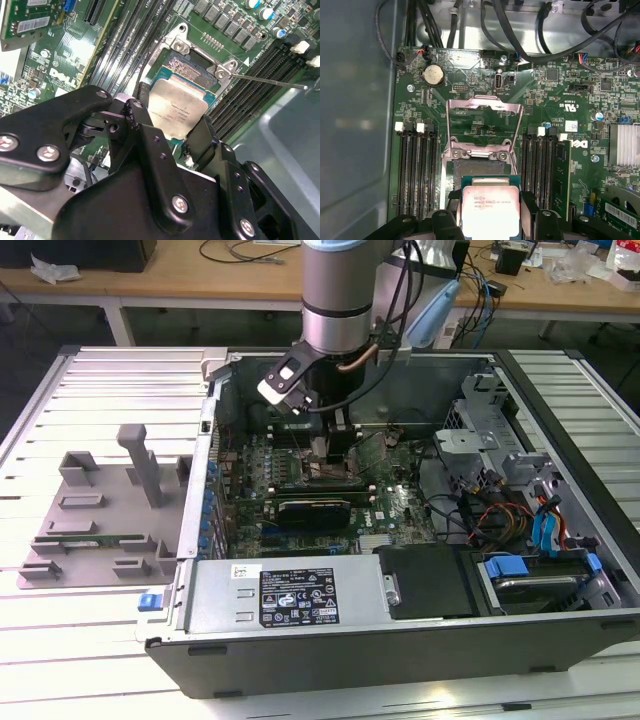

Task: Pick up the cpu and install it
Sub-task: 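Place the cpu into insertion slot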

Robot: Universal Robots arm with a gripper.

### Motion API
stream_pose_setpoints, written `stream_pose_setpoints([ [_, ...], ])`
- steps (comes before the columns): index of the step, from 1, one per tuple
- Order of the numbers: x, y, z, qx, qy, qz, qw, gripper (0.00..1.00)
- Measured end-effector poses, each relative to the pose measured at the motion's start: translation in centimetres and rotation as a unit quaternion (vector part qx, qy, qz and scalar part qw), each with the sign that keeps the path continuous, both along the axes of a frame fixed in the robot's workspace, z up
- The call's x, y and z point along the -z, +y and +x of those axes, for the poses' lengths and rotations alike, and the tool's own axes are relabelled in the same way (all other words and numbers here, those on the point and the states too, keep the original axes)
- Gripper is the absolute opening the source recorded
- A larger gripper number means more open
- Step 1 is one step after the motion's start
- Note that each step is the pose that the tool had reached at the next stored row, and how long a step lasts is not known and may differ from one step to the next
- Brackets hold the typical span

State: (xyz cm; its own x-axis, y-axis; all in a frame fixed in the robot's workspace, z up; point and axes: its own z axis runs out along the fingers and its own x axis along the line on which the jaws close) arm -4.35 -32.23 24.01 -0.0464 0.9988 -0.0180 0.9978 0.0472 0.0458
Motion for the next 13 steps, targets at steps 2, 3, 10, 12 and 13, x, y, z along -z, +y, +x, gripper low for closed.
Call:
stream_pose_setpoints([
  [2, 0.21, 0.0, 0.0, 0.0, 0.0, -0.0006, 1.0, 0.55],
  [3, 0.31, 0.0, 0.0, 0.0, 0.0, -0.0009, 1.0, 0.55],
  [10, 0.87, 0.22, -0.01, 0.002, -0.0001, -0.0013, 1.0, 0.55],
  [12, 1.17, 0.4, -0.01, 0.003, 0.0001, -0.0027, 1.0, 0.55],
  [13, 1.34, 0.5, 0.0, 0.003, 0.0, -0.0037, 1.0, 0.55],
])
